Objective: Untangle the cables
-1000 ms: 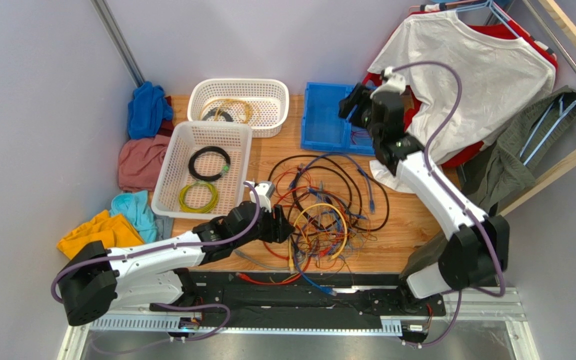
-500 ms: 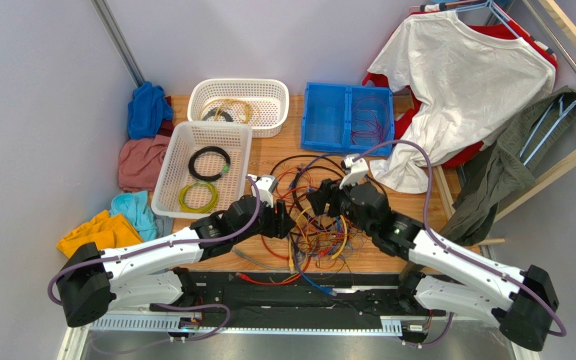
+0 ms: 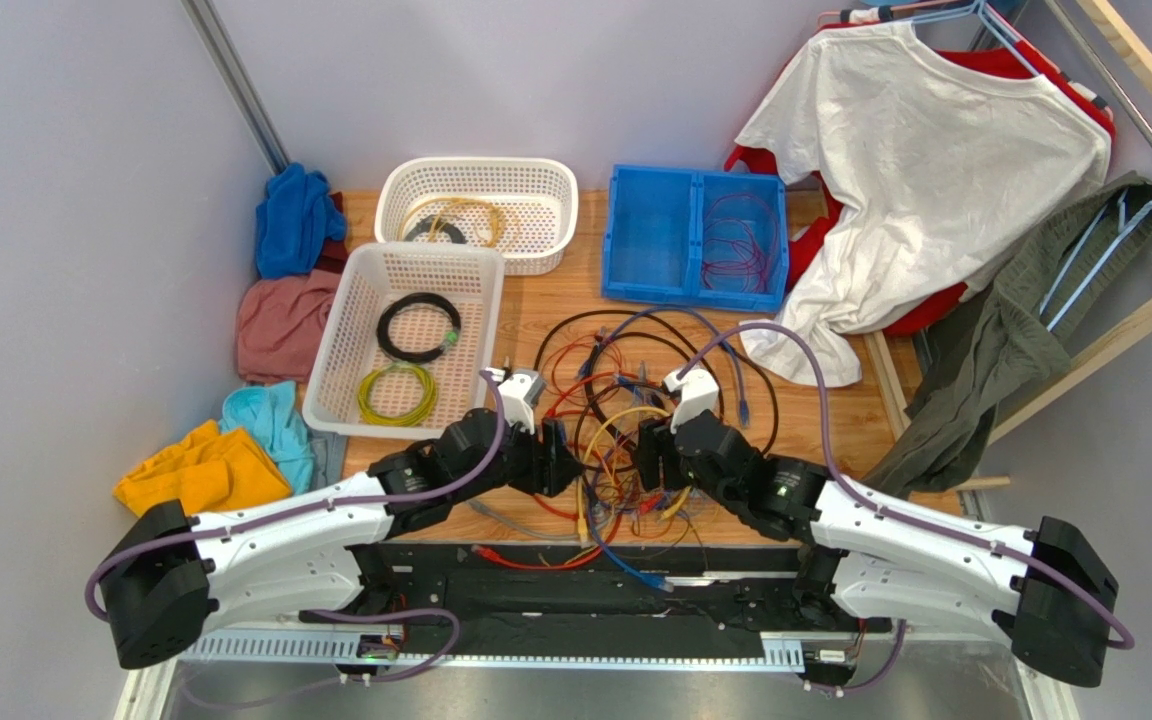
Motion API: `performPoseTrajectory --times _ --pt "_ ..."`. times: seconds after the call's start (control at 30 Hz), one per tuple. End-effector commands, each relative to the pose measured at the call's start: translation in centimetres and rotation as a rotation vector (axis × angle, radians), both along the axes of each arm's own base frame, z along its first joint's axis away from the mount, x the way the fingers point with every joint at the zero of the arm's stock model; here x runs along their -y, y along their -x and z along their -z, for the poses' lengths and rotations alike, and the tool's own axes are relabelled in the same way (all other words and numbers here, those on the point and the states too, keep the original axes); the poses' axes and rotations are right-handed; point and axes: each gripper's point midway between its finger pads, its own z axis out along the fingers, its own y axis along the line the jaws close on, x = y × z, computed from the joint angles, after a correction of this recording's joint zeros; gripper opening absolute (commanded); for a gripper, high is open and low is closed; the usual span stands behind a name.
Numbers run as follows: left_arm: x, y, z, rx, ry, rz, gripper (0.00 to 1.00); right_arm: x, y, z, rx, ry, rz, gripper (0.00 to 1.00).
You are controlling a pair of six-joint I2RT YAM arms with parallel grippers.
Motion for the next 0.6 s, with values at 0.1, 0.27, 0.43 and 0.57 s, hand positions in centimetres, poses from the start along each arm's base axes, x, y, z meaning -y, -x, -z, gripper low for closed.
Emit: performPoseTrajectory --times 0.1,0.27,0.43,0.57 --pt "0.6 0.4 -2.2 0.031 0.086 0.019 0.60 0.2 0.5 3.5 -0.083 0.159 -0.008 0.55" --pt "-0.1 0.3 -2.5 0.034 0.080 -0.004 0.60 -2.1 0.3 2.4 -0.091 0.141 -0.076 0.00" --pt "-2.5 -1.0 -6.0 0.142 0.093 -0.108 0.60 -4.4 -1.4 -9.4 0.152 -0.087 -0.120 0.00" --pt "-4.5 -1.9 -8.8 0.231 0.107 -0.186 0.60 -5.0 -2.1 -23.6 0.393 -0.276 -0.150 0.00"
